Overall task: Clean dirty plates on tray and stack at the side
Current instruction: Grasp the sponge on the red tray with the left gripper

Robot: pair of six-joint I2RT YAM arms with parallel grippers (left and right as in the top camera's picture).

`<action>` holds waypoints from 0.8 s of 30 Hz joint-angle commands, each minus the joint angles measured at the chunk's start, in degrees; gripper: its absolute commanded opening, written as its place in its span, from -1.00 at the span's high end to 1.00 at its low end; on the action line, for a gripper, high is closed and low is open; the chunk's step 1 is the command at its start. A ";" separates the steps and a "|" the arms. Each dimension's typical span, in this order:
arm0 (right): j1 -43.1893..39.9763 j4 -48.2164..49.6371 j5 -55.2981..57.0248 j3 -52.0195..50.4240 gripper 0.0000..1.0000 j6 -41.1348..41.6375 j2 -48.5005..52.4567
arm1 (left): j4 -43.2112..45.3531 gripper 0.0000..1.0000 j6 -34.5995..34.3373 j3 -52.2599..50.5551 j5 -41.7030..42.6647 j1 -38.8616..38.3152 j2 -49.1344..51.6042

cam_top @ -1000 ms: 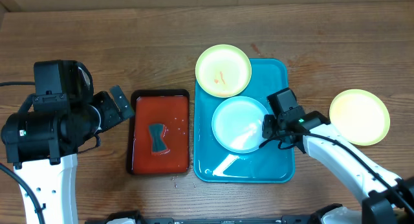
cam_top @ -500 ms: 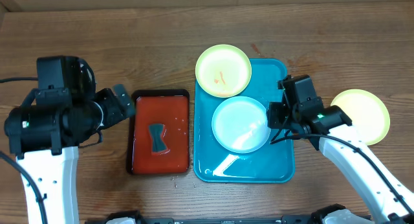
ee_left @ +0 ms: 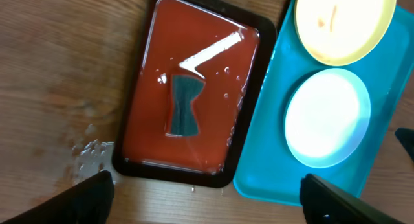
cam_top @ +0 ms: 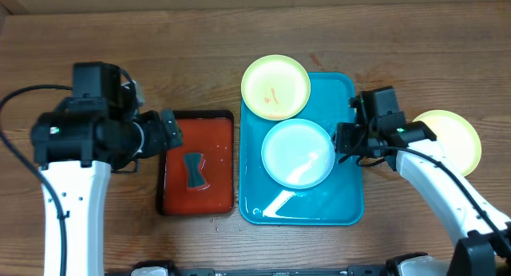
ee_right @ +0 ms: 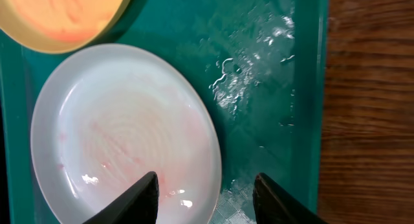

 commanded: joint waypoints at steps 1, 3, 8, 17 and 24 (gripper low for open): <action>2.25 0.85 -0.76 -1.46 0.02 -2.99 4.22 | 4.04 -0.78 1.62 -7.26 0.02 -2.32 0.61; 3.04 1.01 3.43 -1.66 0.03 -1.55 6.78 | 7.04 -0.77 1.62 -11.13 0.02 -3.74 0.76; 2.91 2.51 7.76 -1.64 0.04 -0.57 9.46 | 17.64 -0.68 1.33 -23.12 -2.25 -9.20 0.98; 2.91 2.45 7.23 -1.64 0.04 -0.33 9.25 | 33.16 0.04 -15.69 -38.77 -14.95 -12.26 9.07; 2.91 2.86 4.87 -1.64 0.04 -0.35 9.25 | 39.71 0.92 -13.44 -38.99 -11.45 -12.17 16.37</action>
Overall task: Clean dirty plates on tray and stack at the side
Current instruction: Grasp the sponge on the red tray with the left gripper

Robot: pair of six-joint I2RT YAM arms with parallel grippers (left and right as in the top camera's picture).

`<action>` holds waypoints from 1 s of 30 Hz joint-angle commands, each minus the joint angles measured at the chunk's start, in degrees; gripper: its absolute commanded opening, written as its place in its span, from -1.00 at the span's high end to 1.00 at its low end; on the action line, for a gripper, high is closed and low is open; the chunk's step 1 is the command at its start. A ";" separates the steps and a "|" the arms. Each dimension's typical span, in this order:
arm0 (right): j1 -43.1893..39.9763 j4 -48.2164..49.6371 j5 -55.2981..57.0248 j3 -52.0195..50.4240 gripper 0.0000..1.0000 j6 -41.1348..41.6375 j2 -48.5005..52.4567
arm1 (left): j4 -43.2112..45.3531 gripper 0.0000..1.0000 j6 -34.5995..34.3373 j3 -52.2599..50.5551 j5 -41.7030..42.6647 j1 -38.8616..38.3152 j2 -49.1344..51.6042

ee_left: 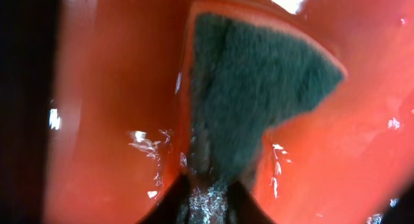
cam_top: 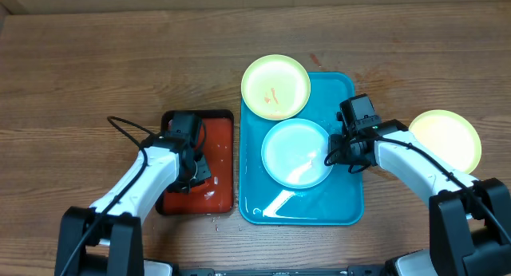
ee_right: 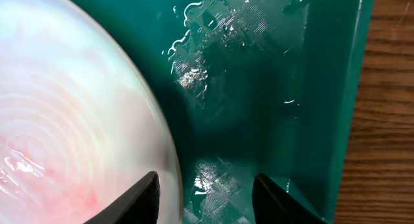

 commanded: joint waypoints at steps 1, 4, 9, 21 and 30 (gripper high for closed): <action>-0.17 0.48 -1.09 0.09 0.05 0.26 -0.74 | 2.64 0.92 1.60 -0.02 1.97 0.26 2.10; -0.20 0.35 -1.09 0.09 0.06 0.26 -0.74 | 1.90 0.92 6.12 1.90 7.37 0.26 1.09; -0.20 0.22 -1.11 0.09 0.06 0.26 -0.74 | -5.20 0.56 7.10 8.94 6.97 0.26 -0.94; -0.20 0.31 -1.11 0.09 0.06 0.31 -0.74 | 8.81 0.08 7.04 1.81 -1.60 0.26 4.09; -0.20 0.33 -1.75 0.09 0.12 1.77 -0.74 | 6.47 0.92 7.06 5.03 4.96 0.26 5.38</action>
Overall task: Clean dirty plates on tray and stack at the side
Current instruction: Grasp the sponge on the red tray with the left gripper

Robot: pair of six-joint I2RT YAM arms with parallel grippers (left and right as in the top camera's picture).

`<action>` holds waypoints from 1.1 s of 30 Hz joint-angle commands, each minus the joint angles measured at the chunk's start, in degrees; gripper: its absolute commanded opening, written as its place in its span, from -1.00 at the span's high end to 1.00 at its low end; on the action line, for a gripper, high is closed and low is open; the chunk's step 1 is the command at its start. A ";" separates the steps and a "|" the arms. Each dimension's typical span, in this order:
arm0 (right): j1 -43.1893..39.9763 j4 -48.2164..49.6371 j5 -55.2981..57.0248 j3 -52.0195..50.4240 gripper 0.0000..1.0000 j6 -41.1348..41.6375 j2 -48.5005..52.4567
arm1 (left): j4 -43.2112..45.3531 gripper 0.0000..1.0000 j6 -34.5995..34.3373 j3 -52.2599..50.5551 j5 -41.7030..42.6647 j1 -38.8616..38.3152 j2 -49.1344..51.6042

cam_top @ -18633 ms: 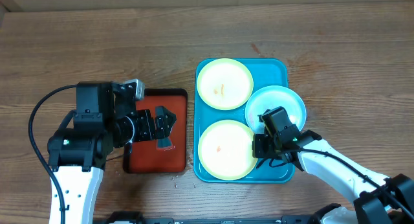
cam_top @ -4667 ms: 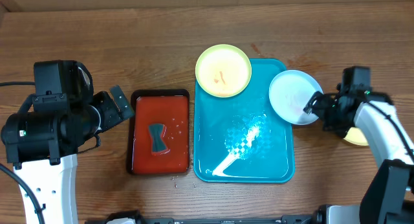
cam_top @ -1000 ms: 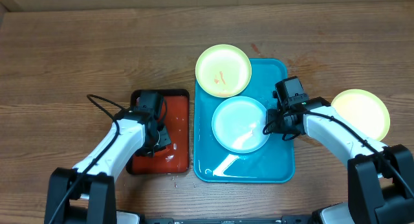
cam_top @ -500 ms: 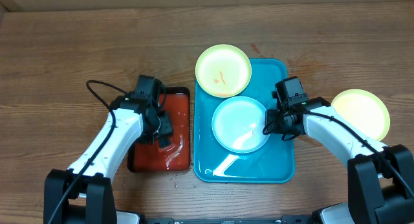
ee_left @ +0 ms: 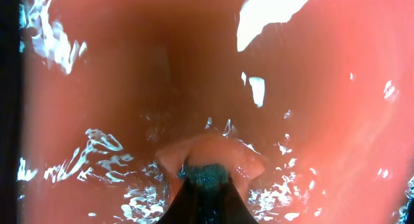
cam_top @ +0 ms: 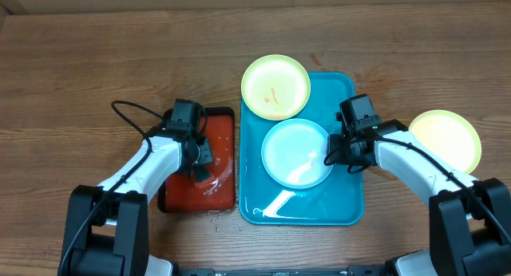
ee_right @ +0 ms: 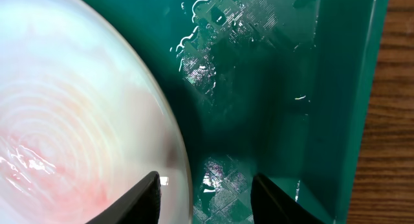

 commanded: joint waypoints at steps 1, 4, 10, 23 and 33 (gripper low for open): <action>-0.22 0.33 -0.50 0.09 0.12 0.55 -0.74 | -5.11 0.89 0.48 3.15 5.31 -0.15 -0.44; -0.22 0.31 -0.50 0.09 0.12 0.55 -0.74 | -11.23 0.59 1.01 7.06 5.35 -0.15 -2.34; -0.22 0.35 -0.48 0.09 0.12 0.52 -0.74 | -17.09 -0.29 2.21 9.68 5.88 -0.15 -3.37; -0.22 0.28 -0.48 0.09 0.12 0.81 -0.72 | -6.14 0.75 -1.05 -5.01 8.35 -0.59 -2.32; -0.22 0.17 5.92 0.09 0.23 7.10 -0.72 | -16.55 0.92 1.01 4.59 7.82 -0.48 -3.80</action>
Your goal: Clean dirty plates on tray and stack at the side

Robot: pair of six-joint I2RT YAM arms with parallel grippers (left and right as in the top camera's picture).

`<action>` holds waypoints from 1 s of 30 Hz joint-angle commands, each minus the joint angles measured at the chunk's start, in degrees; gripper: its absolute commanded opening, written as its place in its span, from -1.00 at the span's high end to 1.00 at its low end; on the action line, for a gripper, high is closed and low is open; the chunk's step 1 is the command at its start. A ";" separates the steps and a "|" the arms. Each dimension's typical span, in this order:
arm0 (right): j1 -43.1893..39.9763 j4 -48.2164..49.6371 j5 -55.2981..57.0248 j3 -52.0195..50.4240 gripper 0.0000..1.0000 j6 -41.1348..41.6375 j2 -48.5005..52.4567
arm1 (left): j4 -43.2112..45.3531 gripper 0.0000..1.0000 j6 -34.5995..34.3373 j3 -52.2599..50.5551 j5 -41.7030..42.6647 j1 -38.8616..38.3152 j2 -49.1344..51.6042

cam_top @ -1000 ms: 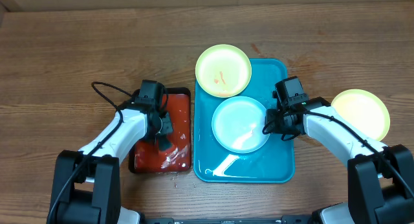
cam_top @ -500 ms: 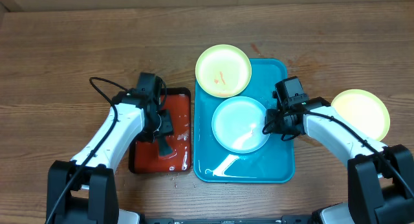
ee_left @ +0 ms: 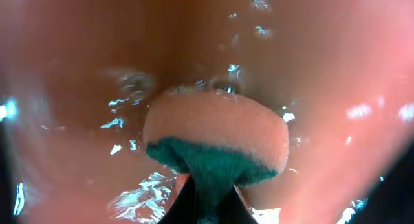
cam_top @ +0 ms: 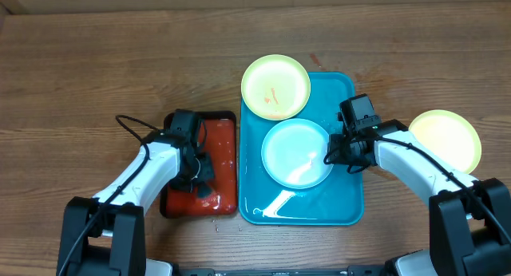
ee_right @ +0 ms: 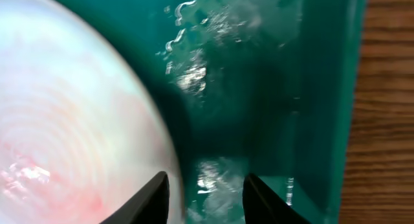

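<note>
The green-and-pink sponge [ee_left: 217, 143] is pinched in my left gripper [ee_left: 206, 198], which is shut on it low over the wet red tray [cam_top: 225, 156]. In the teal tray [cam_top: 351, 204] lies a white plate [cam_top: 297, 153] with faint pink smears; a yellow plate [cam_top: 275, 86] with orange marks rests on the tray's far rim. My right gripper [ee_right: 202, 191] stands open, its jaws either side of the white plate's right edge [ee_right: 169, 153]. A second yellow plate [cam_top: 453, 136] lies on the table at the right.
The teal tray's right wall [ee_right: 336, 107] rises close beside my right gripper, with wet patches on its floor. The red tray's dark rim [cam_top: 164, 204] borders the left gripper. Bare wooden table [cam_top: 96, 61] spreads to the left and far side.
The left gripper has shifted a little toward the near end of the red tray, and the sponge now shows folded and lifted off the wet floor. The right gripper's jaws stand slightly narrower.
First both arms hung above the trays, the sponge lying flat in the red tray. Then the left gripper was down at the sponge and the right at the white plate's edge. Later the left was shut on the sponge, and now holds it folded.
</note>
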 commanded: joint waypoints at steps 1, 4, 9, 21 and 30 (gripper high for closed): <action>-0.22 0.48 3.98 0.09 0.23 4.76 -0.72 | -6.58 0.92 2.54 8.57 1.01 -0.33 -0.98; -0.22 1.16 1.79 0.09 0.23 3.26 -0.72 | -11.82 0.91 5.62 16.02 0.79 -0.33 -2.40; -0.04 2.62 -6.54 0.07 0.27 -5.73 -0.57 | -19.12 0.92 8.66 27.50 0.13 -0.68 -3.17; -0.04 4.15 -6.49 0.02 0.92 -3.30 6.25 | -11.10 0.92 6.47 32.04 7.50 -9.31 -2.38; -0.04 3.69 -6.49 0.02 0.92 -3.32 7.21 | -1.68 0.92 -2.12 31.98 7.78 -17.14 6.38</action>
